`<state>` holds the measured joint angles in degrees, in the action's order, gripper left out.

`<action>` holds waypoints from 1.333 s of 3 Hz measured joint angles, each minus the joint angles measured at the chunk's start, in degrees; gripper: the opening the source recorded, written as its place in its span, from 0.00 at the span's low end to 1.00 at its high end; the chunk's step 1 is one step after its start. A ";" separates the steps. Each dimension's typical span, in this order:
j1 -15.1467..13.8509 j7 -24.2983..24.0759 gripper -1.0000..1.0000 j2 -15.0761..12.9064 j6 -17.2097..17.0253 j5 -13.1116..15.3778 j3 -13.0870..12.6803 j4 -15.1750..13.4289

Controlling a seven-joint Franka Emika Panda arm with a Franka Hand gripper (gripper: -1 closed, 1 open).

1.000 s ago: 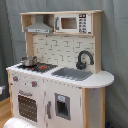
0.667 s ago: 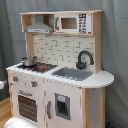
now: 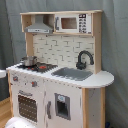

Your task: Play with the kitchen

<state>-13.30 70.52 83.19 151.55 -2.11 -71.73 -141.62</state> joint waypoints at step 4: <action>-11.59 13.83 1.00 -4.07 13.32 -0.11 7.75 1.78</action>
<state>-24.90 84.35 79.11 164.88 -2.22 -63.98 -139.84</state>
